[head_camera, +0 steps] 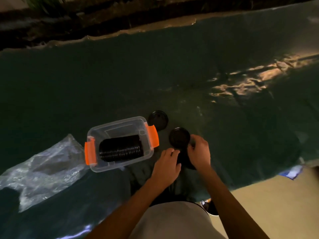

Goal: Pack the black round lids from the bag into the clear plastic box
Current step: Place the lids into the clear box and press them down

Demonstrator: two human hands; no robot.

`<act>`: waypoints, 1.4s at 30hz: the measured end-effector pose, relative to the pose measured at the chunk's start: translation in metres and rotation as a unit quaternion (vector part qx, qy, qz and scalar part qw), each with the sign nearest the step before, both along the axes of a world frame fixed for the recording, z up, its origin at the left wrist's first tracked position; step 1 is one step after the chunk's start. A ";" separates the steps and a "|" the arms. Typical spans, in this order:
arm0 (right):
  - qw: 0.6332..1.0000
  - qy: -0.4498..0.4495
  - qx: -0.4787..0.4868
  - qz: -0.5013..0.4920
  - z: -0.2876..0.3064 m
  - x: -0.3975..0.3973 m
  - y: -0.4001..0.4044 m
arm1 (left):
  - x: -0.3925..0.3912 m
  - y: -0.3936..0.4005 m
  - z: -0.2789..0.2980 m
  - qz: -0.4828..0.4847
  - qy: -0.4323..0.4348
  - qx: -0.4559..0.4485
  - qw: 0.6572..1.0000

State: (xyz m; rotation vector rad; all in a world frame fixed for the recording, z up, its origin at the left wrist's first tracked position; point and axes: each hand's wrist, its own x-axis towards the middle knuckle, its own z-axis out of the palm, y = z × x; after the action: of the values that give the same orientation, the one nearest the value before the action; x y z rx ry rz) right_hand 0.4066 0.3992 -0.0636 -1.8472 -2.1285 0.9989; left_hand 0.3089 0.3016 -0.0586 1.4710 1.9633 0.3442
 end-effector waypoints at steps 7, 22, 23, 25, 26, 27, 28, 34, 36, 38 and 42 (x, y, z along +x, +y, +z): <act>0.961 -0.185 -0.141 0.152 -0.027 0.022 0.004 | 0.004 0.034 -0.053 -0.078 0.116 -0.172 0.975; 0.950 -0.227 -0.063 0.204 -0.055 0.034 -0.006 | 0.004 0.020 -0.086 -0.084 0.135 -0.188 0.969; 0.953 -0.224 -0.056 0.194 -0.054 0.034 -0.005 | 0.005 0.018 -0.087 -0.090 0.137 -0.190 0.968; 0.963 -0.209 -0.042 0.167 -0.049 0.033 -0.001 | 0.006 0.015 -0.088 -0.098 0.152 -0.184 0.966; 0.968 -0.194 -0.033 0.152 -0.047 0.032 0.002 | 0.006 0.014 -0.089 -0.100 0.157 -0.180 0.966; 0.974 -0.177 -0.023 0.142 -0.044 0.030 0.005 | 0.006 0.014 -0.088 -0.102 0.160 -0.176 0.966; 0.977 -0.160 -0.011 0.139 -0.042 0.026 0.010 | 0.006 0.013 -0.088 -0.103 0.160 -0.171 0.967; 0.966 -0.118 0.013 0.229 -0.045 -0.012 0.037 | 0.006 0.008 -0.077 -0.071 0.125 -0.135 0.980; 0.956 -0.124 -0.001 0.266 -0.050 -0.021 0.045 | 0.007 0.006 -0.070 -0.054 0.112 -0.126 0.984; 0.950 -0.130 -0.017 0.284 -0.054 -0.026 0.052 | 0.007 0.004 -0.061 -0.047 0.101 -0.121 0.986; 0.938 -0.142 -0.025 0.314 -0.058 -0.029 0.058 | 0.003 0.013 -0.038 -0.057 0.086 -0.088 0.991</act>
State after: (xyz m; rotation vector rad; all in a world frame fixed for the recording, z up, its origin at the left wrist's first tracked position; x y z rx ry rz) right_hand 0.3778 0.4572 -0.1216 -1.4068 -3.0013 0.9282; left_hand 0.3117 0.3142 -0.0962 1.5307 1.9763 -0.0082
